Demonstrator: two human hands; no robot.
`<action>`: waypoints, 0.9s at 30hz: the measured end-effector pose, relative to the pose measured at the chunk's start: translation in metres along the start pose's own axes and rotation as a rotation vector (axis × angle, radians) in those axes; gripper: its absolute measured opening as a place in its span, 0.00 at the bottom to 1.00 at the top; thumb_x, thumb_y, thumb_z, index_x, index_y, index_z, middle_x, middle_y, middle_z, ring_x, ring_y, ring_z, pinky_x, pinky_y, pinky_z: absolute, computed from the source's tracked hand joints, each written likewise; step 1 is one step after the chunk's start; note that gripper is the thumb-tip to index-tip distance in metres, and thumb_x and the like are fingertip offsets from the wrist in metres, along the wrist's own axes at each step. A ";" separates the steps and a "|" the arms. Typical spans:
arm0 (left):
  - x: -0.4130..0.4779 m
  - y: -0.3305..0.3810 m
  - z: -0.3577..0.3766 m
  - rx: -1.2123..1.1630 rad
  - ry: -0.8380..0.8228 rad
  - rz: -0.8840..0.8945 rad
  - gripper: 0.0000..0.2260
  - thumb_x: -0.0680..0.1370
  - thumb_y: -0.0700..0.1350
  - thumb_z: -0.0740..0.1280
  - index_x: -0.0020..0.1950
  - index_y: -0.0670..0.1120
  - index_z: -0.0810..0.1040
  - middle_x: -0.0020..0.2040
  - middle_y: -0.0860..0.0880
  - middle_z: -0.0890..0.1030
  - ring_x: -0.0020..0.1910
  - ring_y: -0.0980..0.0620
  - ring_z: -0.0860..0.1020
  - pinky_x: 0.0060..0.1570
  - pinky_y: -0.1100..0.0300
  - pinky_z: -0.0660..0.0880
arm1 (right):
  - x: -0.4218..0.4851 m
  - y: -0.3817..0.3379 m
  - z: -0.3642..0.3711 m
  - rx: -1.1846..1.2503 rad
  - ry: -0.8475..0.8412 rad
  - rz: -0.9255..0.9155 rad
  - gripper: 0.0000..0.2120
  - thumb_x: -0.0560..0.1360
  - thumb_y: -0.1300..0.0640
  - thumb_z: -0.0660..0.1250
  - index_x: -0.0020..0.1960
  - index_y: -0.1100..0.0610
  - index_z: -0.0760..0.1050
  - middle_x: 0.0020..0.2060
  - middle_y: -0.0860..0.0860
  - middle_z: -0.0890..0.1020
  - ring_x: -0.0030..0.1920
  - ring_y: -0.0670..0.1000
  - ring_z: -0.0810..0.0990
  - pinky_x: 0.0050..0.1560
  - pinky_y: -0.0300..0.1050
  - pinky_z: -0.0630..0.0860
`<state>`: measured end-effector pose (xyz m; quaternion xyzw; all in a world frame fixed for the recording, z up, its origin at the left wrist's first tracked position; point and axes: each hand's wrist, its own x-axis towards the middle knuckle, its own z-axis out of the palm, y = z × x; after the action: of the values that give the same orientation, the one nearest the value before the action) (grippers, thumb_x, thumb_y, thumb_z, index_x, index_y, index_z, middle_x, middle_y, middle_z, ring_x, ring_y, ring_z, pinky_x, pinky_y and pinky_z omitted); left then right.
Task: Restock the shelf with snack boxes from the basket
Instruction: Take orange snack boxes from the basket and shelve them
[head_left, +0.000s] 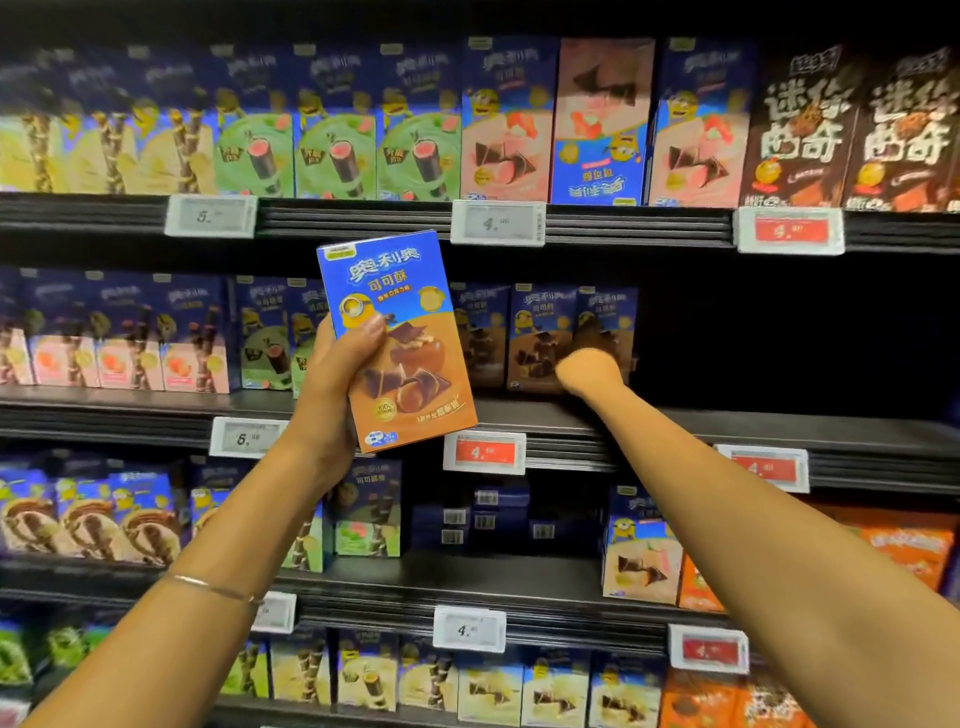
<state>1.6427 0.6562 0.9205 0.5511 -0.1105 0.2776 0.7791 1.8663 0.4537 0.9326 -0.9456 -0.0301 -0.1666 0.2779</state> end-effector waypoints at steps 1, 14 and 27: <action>0.001 0.000 0.002 -0.007 -0.003 -0.004 0.38 0.74 0.52 0.68 0.81 0.37 0.65 0.67 0.37 0.81 0.52 0.44 0.85 0.54 0.47 0.84 | 0.002 -0.001 0.000 0.007 0.013 0.008 0.28 0.81 0.61 0.63 0.77 0.67 0.60 0.73 0.66 0.69 0.71 0.66 0.71 0.68 0.56 0.71; 0.008 -0.009 0.010 0.013 -0.026 -0.022 0.38 0.74 0.52 0.68 0.81 0.38 0.65 0.74 0.34 0.77 0.58 0.40 0.83 0.61 0.40 0.80 | 0.027 0.001 0.007 0.064 0.106 0.021 0.29 0.81 0.55 0.66 0.77 0.58 0.60 0.73 0.63 0.71 0.72 0.66 0.71 0.67 0.59 0.71; 0.012 -0.019 0.009 0.042 -0.019 -0.006 0.38 0.74 0.52 0.71 0.80 0.39 0.66 0.73 0.36 0.78 0.59 0.40 0.84 0.57 0.44 0.83 | -0.055 -0.016 -0.024 0.724 0.079 -0.106 0.17 0.80 0.45 0.66 0.58 0.59 0.74 0.53 0.53 0.79 0.53 0.55 0.80 0.47 0.48 0.77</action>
<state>1.6646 0.6472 0.9150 0.5703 -0.1102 0.2722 0.7672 1.8045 0.4562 0.9415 -0.7759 -0.1253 -0.1957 0.5865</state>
